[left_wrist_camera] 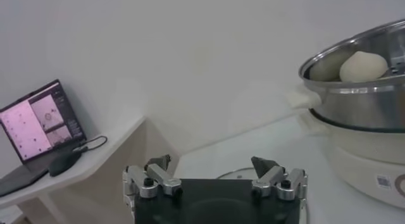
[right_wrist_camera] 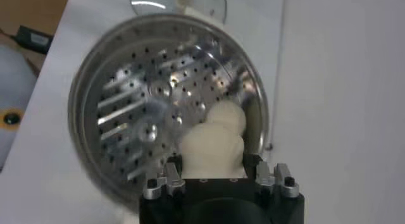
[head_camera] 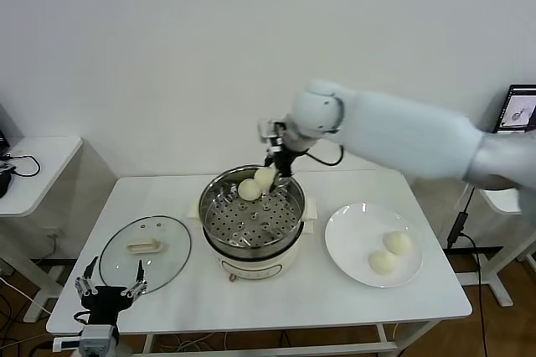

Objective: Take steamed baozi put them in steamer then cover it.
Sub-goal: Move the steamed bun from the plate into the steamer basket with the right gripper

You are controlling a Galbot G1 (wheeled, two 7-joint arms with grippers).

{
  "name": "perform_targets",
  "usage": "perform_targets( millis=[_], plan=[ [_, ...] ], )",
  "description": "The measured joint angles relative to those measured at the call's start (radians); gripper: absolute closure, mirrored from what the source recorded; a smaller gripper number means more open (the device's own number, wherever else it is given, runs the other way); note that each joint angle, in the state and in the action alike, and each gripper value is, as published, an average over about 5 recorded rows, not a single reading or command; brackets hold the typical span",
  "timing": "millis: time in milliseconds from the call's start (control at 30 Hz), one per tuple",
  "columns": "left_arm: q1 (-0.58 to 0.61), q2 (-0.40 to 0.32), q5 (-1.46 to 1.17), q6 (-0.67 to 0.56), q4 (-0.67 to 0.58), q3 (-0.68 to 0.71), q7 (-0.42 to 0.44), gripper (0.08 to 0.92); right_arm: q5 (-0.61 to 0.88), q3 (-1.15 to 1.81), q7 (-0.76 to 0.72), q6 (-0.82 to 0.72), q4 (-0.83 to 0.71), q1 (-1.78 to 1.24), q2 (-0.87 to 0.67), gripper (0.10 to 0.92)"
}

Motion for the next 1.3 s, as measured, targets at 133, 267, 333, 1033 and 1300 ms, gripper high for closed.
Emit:
perform_targets(
  millis=[133, 267, 333, 1033, 1300],
  plan=[
    [0.0, -0.002, -0.002, 0.0, 0.0, -0.003, -0.001, 0.177, 0.011, -0.002, 0.027, -0.029, -0.05, -0.038, 0.062, 0.423],
    [-0.002, -0.003, -0.003, -0.001, 0.001, -0.006, -0.001, 0.177, 0.025, 0.002, 0.051, -0.051, -0.1, -0.073, 0.115, 0.423],
    [-0.002, -0.004, -0.004, -0.002, 0.002, -0.007, -0.002, 0.177, 0.03, 0.005, 0.062, -0.061, -0.123, -0.089, 0.139, 0.423],
    [-0.005, -0.002, -0.007, -0.005, 0.008, -0.007, -0.005, 0.177, 0.021, 0.033, 0.101, -0.12, -0.296, -0.185, 0.294, 0.423],
    [-0.002, -0.006, -0.006, -0.005, 0.004, -0.003, -0.005, 0.177, 0.016, 0.035, 0.087, -0.123, -0.298, -0.187, 0.298, 0.324]
  ],
)
